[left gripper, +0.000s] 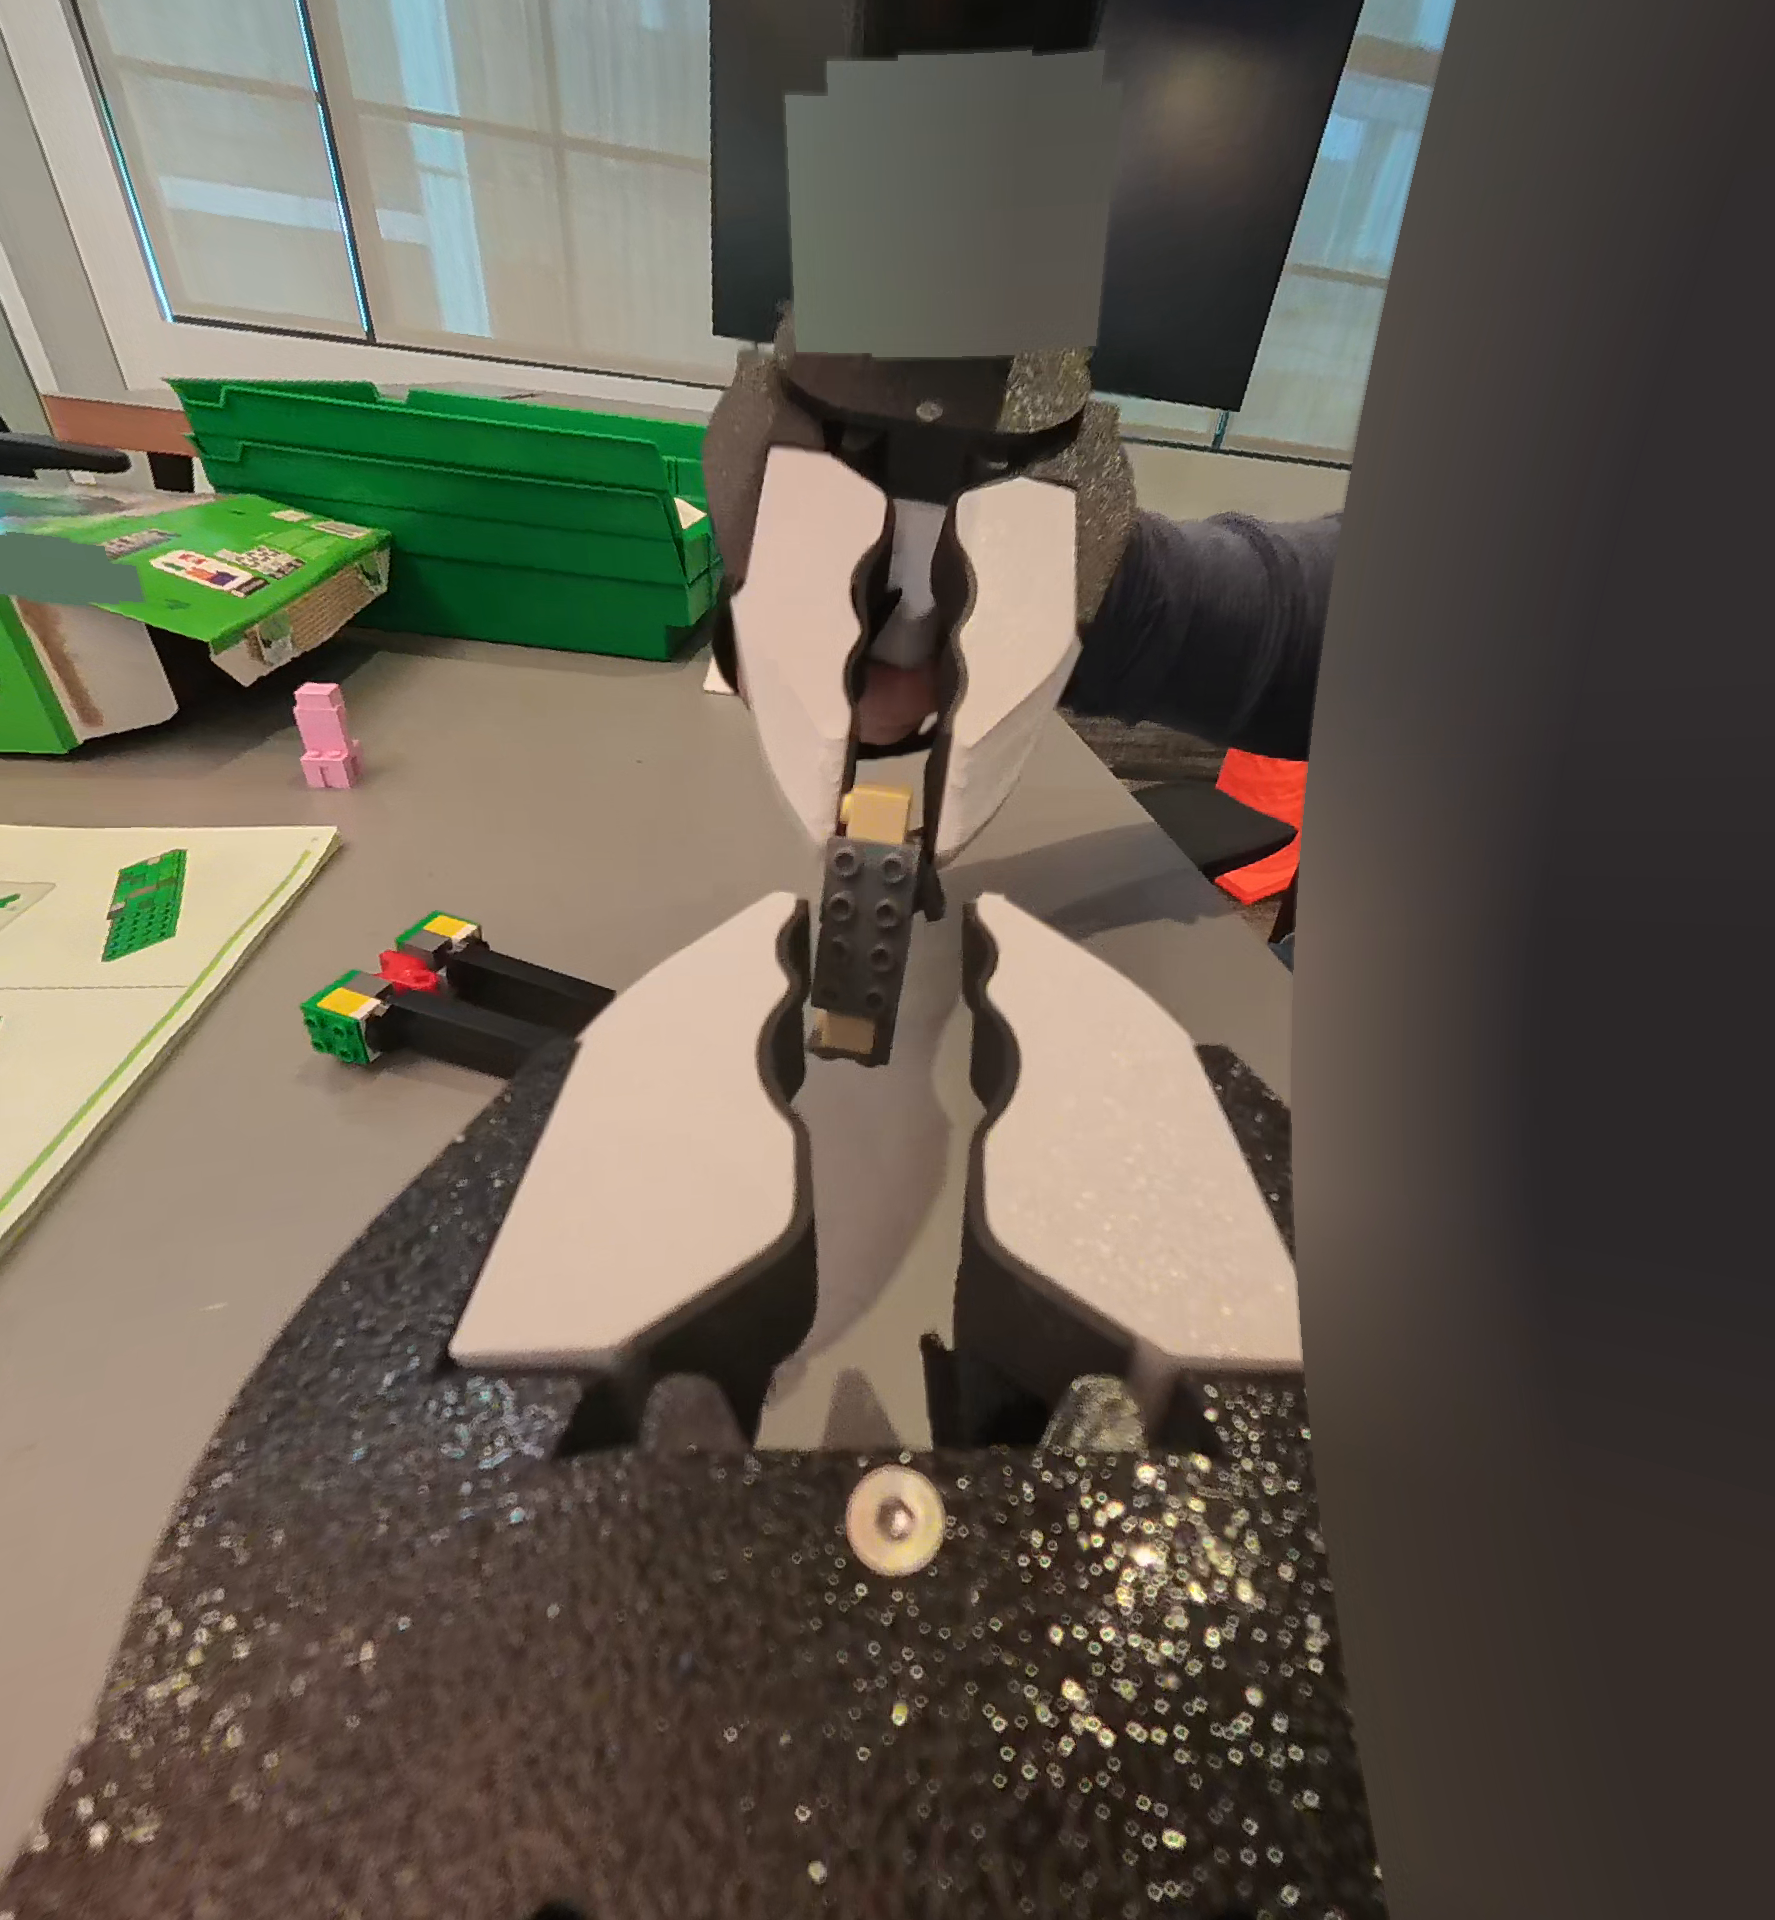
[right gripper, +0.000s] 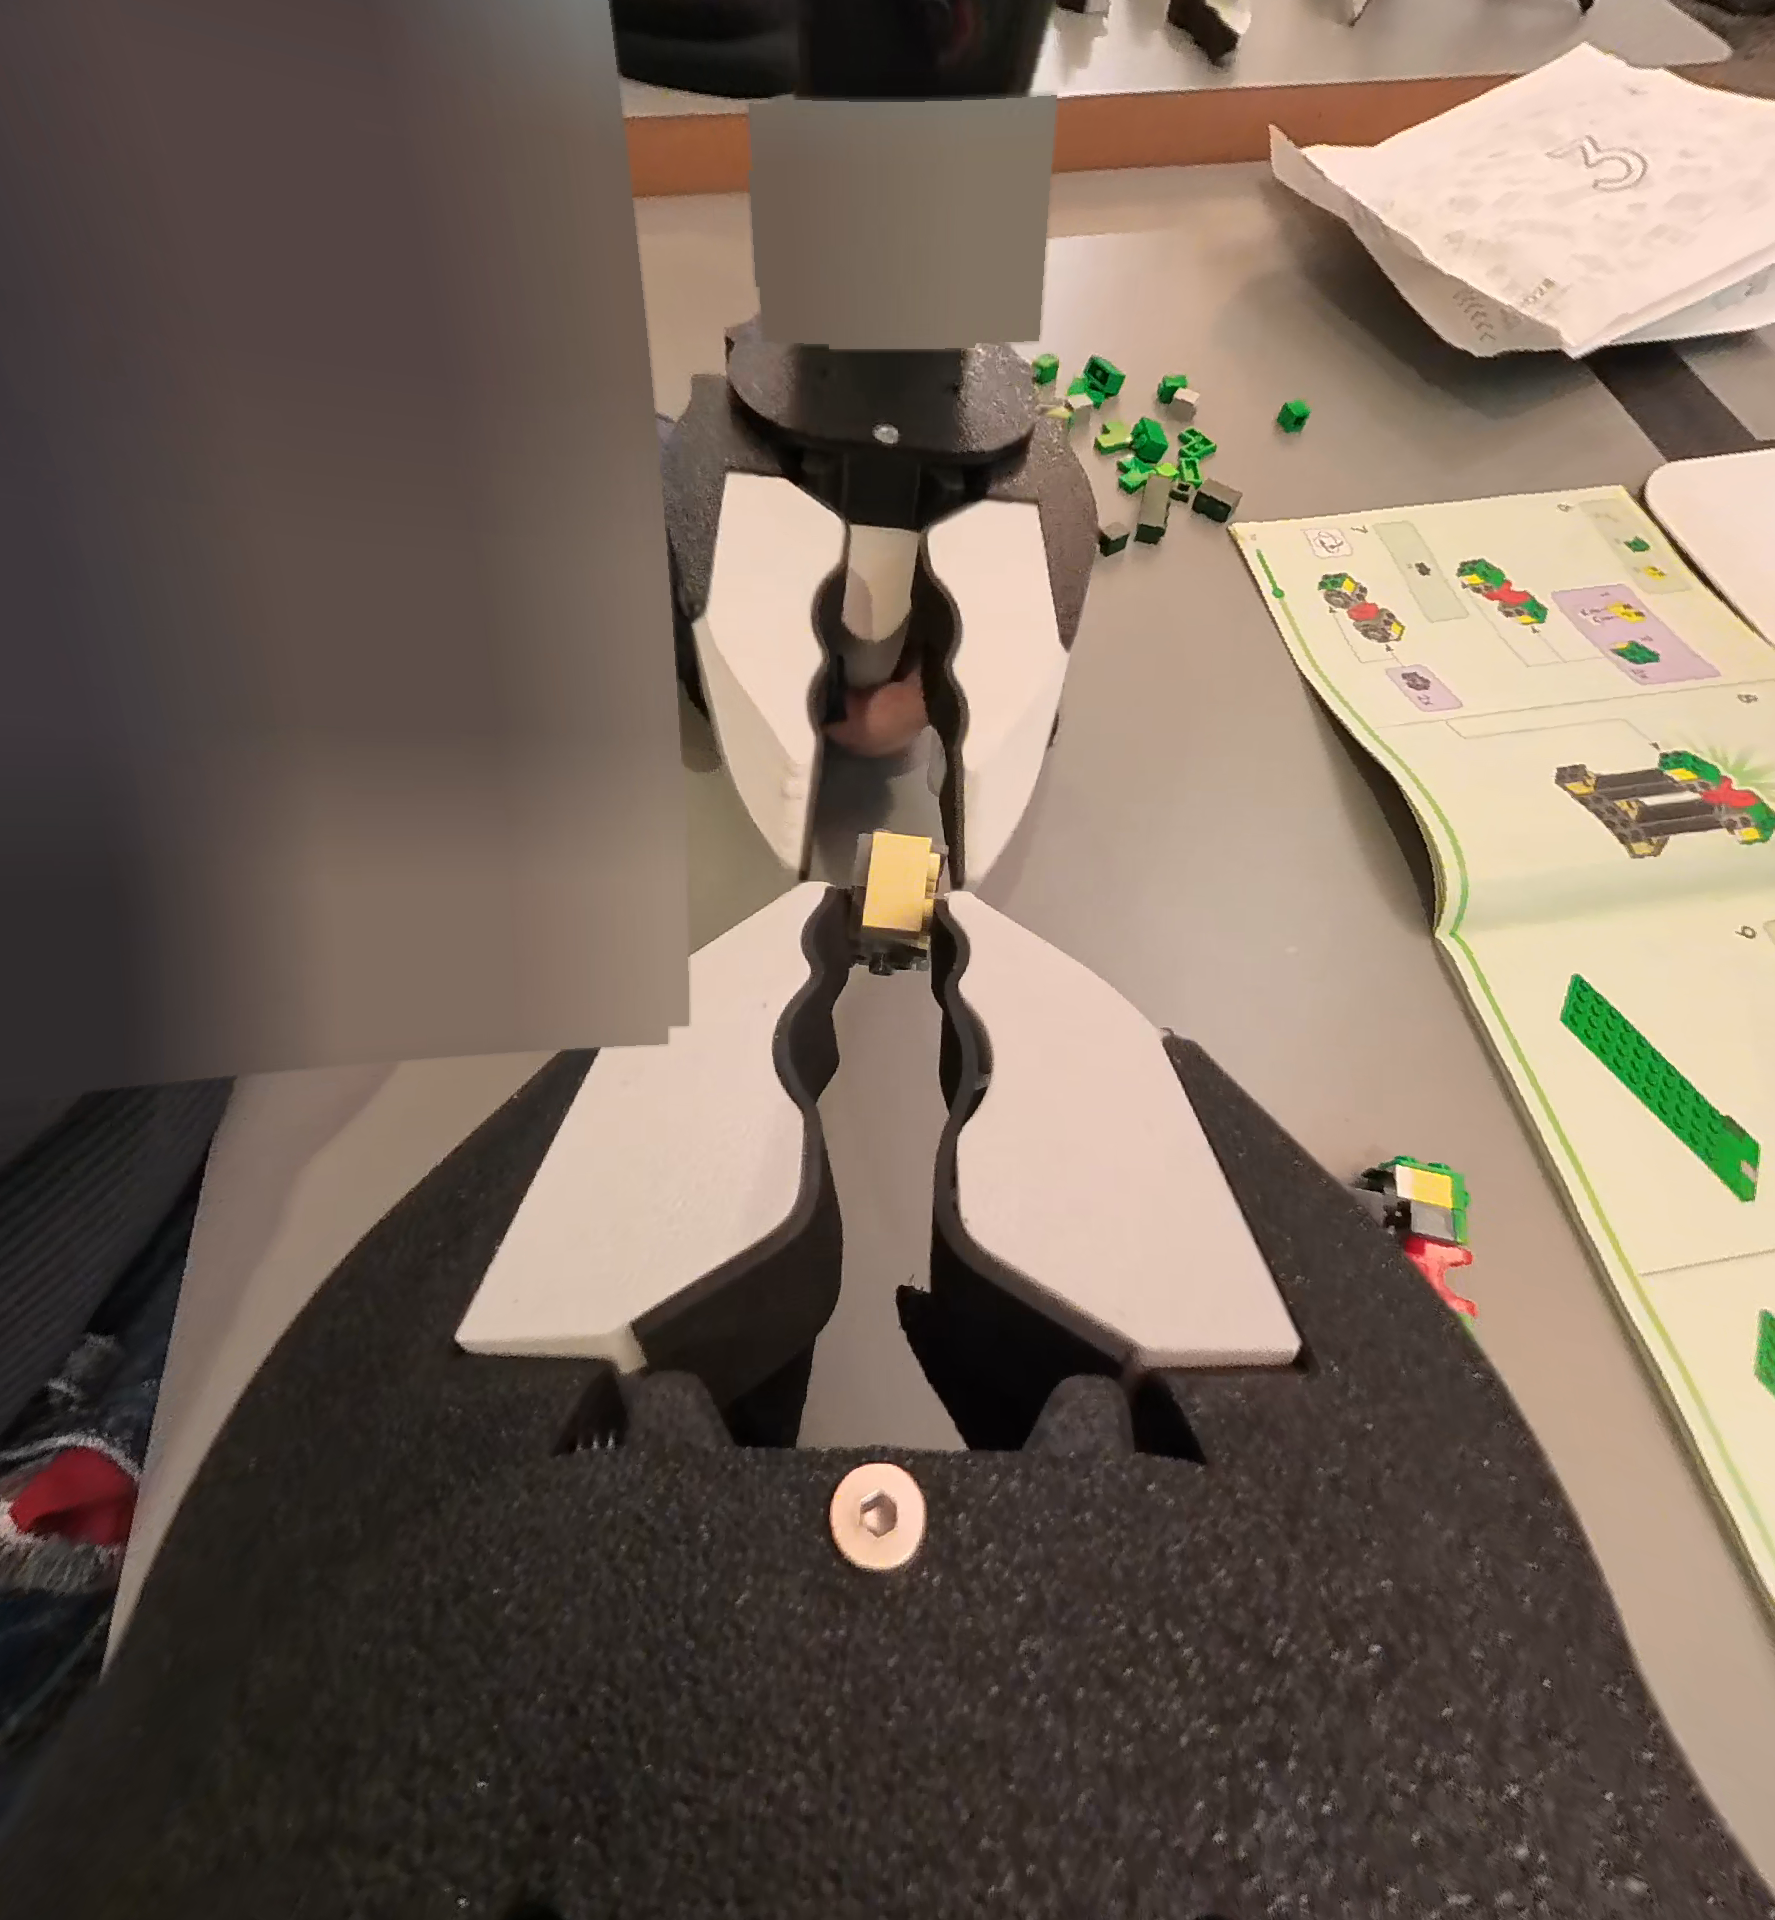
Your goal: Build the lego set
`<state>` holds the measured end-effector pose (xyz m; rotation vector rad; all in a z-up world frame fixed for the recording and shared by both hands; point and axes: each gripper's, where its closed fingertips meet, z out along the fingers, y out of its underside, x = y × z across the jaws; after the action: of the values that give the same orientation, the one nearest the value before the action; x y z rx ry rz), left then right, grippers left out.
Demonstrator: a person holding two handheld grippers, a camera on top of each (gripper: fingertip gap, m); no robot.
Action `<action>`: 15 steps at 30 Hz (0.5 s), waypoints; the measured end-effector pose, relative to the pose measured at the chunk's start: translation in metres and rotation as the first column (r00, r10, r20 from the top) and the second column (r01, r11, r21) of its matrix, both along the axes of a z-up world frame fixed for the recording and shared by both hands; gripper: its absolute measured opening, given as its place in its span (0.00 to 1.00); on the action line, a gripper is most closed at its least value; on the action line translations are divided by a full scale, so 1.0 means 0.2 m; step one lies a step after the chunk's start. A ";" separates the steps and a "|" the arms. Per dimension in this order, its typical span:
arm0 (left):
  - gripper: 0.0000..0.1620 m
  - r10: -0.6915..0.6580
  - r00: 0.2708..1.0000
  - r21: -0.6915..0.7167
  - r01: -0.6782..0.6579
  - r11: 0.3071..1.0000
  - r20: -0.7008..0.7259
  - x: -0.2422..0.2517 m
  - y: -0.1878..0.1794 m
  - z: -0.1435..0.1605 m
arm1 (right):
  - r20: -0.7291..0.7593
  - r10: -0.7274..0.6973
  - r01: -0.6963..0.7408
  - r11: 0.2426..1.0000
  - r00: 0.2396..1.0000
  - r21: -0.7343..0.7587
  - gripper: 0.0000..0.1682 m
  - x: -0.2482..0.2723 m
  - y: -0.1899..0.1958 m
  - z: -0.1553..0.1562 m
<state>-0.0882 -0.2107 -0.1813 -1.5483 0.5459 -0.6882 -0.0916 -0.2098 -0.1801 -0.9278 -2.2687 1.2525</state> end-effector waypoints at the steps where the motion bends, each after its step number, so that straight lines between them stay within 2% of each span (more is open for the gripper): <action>1: 0.16 -0.002 1.000 -0.003 0.002 1.000 -0.006 0.00 0.00 0.00 | 0.001 0.013 -0.013 1.000 1.000 0.008 0.09 0.01 -0.01 0.00; 4: 0.10 -0.008 1.000 0.002 0.008 1.000 -0.021 0.01 0.00 -0.01 | 0.006 0.035 -0.035 0.999 0.999 0.014 0.09 0.02 -0.02 0.01; 9: 0.10 0.004 1.000 0.011 -0.004 1.000 -0.007 0.00 -0.01 0.00 | -0.030 0.023 -0.021 0.999 0.999 0.044 0.09 0.01 -0.03 0.02; 15: 0.10 -0.001 0.999 0.018 0.000 1.000 0.048 -0.02 -0.01 0.03 | -0.147 0.010 0.013 0.988 0.989 0.153 0.11 -0.02 -0.03 0.04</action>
<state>-0.0919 -0.2128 -0.1760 -1.5112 0.5154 -0.7166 -0.0954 -0.2153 -0.1721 -0.7557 -2.2115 1.0901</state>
